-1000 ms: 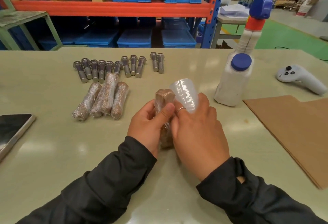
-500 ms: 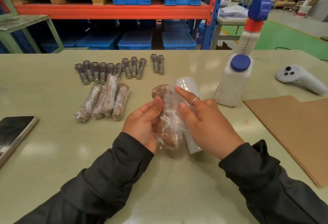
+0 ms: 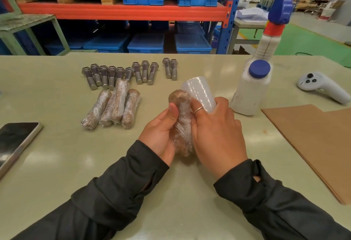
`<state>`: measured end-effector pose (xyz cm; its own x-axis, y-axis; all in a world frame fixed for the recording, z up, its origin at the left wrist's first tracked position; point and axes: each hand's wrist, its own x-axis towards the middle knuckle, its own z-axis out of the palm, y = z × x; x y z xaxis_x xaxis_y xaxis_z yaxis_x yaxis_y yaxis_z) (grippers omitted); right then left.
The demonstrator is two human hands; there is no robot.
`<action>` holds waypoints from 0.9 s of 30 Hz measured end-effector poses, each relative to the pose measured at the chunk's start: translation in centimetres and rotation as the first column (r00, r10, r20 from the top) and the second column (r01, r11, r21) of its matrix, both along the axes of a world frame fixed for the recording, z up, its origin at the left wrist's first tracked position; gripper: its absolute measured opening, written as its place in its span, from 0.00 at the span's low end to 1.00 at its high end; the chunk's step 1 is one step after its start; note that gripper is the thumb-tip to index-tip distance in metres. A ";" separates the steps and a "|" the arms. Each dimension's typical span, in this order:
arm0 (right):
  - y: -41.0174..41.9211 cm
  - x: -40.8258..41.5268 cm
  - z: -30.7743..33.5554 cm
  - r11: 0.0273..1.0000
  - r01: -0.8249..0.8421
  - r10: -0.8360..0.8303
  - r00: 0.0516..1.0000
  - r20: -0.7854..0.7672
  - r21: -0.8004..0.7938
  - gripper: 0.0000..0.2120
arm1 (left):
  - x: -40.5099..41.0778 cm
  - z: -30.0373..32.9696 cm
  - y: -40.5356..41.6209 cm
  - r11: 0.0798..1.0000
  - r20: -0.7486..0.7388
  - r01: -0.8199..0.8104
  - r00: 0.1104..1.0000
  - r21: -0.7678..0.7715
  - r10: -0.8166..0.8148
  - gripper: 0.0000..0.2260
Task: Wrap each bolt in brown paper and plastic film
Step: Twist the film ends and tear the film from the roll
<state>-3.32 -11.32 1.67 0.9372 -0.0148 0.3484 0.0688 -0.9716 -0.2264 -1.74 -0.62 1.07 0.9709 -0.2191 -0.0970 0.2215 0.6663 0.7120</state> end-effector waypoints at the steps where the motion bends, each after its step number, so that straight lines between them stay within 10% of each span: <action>1: 0.0 0.0 0.0 1.000 0.002 -0.002 1.000 0.009 0.007 0.19 | 0.0 0.0 -0.1 1.000 0.004 -0.013 1.000 0.020 0.013 0.22; 17: -0.9 0.3 0.1 0.897 -0.033 0.034 0.999 0.006 0.441 0.43 | -0.4 -0.9 -0.7 0.939 0.082 -0.112 0.993 0.324 0.090 0.20; 27: -2.6 1.7 0.2 0.703 -0.048 0.201 0.970 -0.134 0.709 0.19 | -0.6 -0.4 -0.3 0.957 0.050 -0.097 0.995 0.274 0.087 0.12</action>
